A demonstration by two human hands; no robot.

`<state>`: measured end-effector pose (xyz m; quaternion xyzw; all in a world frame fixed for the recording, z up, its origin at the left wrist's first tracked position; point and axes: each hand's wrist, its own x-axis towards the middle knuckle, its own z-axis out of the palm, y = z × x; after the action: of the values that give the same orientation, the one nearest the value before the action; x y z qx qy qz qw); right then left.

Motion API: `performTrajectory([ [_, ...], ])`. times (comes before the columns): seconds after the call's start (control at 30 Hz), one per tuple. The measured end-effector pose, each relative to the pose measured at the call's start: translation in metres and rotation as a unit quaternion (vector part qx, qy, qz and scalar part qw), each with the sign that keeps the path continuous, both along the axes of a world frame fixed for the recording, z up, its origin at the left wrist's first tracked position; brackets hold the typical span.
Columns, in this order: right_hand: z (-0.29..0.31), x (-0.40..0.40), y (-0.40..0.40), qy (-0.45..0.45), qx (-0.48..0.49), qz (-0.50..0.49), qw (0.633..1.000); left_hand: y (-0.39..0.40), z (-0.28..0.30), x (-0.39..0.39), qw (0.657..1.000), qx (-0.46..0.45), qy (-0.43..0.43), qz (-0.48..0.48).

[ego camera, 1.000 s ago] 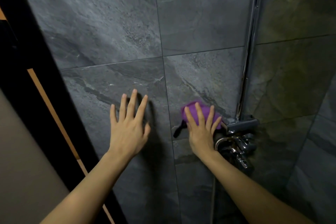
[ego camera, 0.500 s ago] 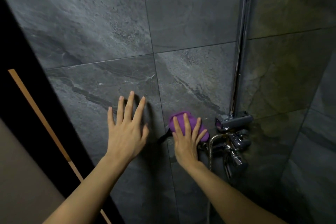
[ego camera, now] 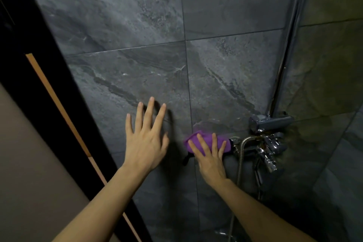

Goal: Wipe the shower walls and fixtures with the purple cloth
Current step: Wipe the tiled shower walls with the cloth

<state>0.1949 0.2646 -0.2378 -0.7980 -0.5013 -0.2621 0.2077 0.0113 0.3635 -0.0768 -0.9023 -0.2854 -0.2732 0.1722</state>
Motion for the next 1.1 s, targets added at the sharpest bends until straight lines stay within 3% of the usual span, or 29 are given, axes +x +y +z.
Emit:
performTrajectory([
  [0.33,-0.024,0.017,-0.028,-0.129,-0.146,0.033,0.980,0.005,-0.017,-0.029,1.000,-0.010,0.000,0.024],
  [0.43,-0.010,0.009,-0.020,-0.098,-0.107,0.038,0.989,0.011,-0.012,-0.040,0.999,-0.006,0.000,0.034],
  [0.67,0.081,-0.016,0.027,-0.027,0.056,0.006,0.998,0.020,-0.001,-0.045,0.999,-0.011,-0.005,0.047],
  [0.77,0.072,-0.011,0.019,-0.135,-0.036,0.067,0.988,0.019,-0.001,-0.048,0.999,-0.011,-0.011,0.047],
  [0.83,0.066,0.004,0.007,-0.253,-0.108,0.119,0.954,0.021,0.002,-0.053,0.999,0.000,-0.014,0.050],
  [0.9,0.082,0.014,0.004,-0.298,-0.120,0.130,0.938,0.027,0.008,-0.059,0.998,0.009,-0.022,0.058],
  [1.1,0.202,-0.022,0.035,-0.212,0.044,0.065,0.974,0.043,0.032,-0.071,0.996,0.037,-0.036,0.070],
])
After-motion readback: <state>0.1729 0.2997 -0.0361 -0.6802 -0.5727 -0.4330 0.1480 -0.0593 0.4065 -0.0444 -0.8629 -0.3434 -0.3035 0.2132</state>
